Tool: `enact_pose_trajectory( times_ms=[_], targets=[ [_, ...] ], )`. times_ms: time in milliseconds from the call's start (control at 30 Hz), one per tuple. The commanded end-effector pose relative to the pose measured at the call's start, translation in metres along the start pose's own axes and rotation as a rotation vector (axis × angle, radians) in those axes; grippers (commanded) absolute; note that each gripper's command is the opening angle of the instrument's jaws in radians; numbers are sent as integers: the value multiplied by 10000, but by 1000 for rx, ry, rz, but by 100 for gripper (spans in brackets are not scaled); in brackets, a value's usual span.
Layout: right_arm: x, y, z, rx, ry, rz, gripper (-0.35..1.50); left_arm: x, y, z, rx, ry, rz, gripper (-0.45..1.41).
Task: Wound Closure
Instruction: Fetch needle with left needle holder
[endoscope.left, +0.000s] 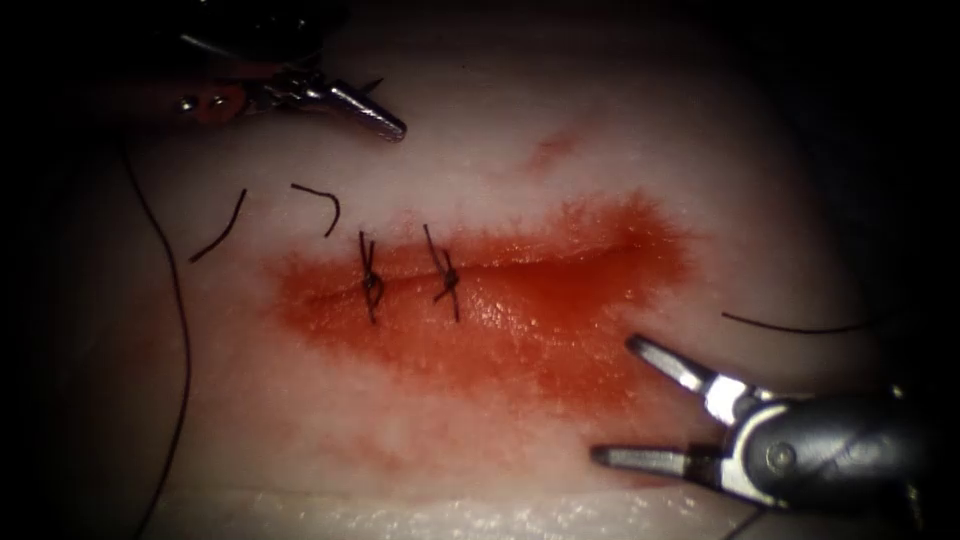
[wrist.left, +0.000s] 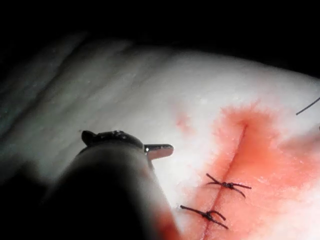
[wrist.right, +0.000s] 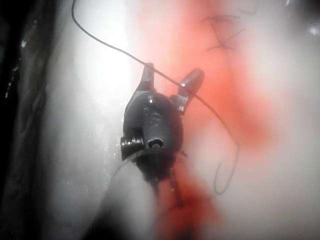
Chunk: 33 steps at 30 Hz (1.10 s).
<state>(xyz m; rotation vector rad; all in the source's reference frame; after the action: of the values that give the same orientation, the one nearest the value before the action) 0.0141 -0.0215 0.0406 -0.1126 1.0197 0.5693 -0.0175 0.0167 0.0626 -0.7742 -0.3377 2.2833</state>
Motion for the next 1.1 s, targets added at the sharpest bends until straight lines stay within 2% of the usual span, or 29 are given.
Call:
enact_pose_trajectory(
  times_ms=[33,200,400,533,567,633,667,700,933,1100],
  targets=[
    [-3,-7,6,2,1,1,79,0,-4,11,1,-19,10,86],
    [-3,-8,6,3,2,1,79,-17,-11,34,9,-146,41,84],
    [-2,-10,4,4,2,0,79,-36,-25,53,29,-227,37,81],
    [-2,-11,3,4,2,0,79,-42,-26,55,15,-280,20,88],
    [-1,-11,3,4,2,0,79,-43,-26,55,11,-282,21,67],
    [-1,-12,3,4,3,0,78,-43,-27,53,0,-281,21,-5],
    [-1,-12,3,4,3,0,78,-43,-27,53,-5,-283,21,-28],
    [-1,-12,3,4,3,0,78,-42,-27,52,-8,-277,19,-42],
    [-1,-14,2,5,3,0,78,-31,-30,40,-12,-205,29,-45],
    [0,-13,1,6,2,1,76,-22,-23,25,22,-163,57,-45]
  ],
)
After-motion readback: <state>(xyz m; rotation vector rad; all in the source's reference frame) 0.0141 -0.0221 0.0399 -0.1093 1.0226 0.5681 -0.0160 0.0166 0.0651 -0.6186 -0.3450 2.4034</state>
